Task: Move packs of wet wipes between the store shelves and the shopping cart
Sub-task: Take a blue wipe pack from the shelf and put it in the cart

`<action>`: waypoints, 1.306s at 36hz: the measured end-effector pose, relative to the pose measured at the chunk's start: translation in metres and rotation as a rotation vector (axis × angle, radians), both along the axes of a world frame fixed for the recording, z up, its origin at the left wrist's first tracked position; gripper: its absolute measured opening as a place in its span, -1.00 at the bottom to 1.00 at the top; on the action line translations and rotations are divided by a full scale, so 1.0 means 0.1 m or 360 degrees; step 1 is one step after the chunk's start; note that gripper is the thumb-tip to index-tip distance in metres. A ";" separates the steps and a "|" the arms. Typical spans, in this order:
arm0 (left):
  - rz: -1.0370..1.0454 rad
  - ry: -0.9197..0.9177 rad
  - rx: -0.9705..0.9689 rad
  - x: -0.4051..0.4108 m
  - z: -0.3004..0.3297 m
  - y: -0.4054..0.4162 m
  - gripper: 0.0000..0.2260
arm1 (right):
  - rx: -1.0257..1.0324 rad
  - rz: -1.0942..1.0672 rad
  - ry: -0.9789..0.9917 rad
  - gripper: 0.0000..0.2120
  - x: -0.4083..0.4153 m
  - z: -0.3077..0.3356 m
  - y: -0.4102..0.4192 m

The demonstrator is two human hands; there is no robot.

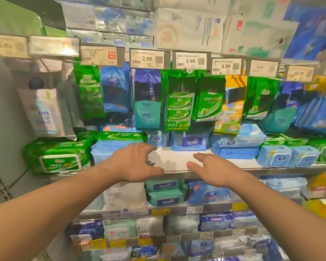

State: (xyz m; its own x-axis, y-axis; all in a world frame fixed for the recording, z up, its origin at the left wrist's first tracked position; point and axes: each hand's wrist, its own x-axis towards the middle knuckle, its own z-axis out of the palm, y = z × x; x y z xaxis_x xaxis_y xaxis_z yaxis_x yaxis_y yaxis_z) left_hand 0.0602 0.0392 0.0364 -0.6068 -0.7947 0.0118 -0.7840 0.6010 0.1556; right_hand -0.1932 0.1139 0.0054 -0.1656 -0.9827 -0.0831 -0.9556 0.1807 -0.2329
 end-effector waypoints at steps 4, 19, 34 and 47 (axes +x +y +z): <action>-0.0005 0.0104 -0.0001 0.05 0.04 -0.25 -0.15 | -0.0052 0.0000 -0.0023 -0.31 0.04 0.04 -0.32; 0.0174 0.0211 -0.0021 0.11 -0.14 -0.79 -0.10 | -0.0028 0.0270 -0.0046 -0.30 0.06 -0.13 -1.03; 0.1083 0.1646 -0.0359 0.60 -0.63 -0.84 -0.66 | -0.0134 0.0210 -0.1311 -0.19 0.69 -0.71 -1.55; 0.1430 0.2361 0.0064 0.39 -1.00 -0.71 -0.62 | -0.0216 0.0087 -0.1864 0.24 1.18 -0.81 -1.67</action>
State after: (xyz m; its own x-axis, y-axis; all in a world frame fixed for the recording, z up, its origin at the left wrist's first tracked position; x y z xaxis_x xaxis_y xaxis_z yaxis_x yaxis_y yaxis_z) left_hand 0.0994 -0.0319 -0.0635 0.4968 -0.8644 0.0776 -0.0321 0.0711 0.9970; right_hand -0.0748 -0.0531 -0.0758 -0.0151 -0.9986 -0.0505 -0.1521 0.0522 -0.9870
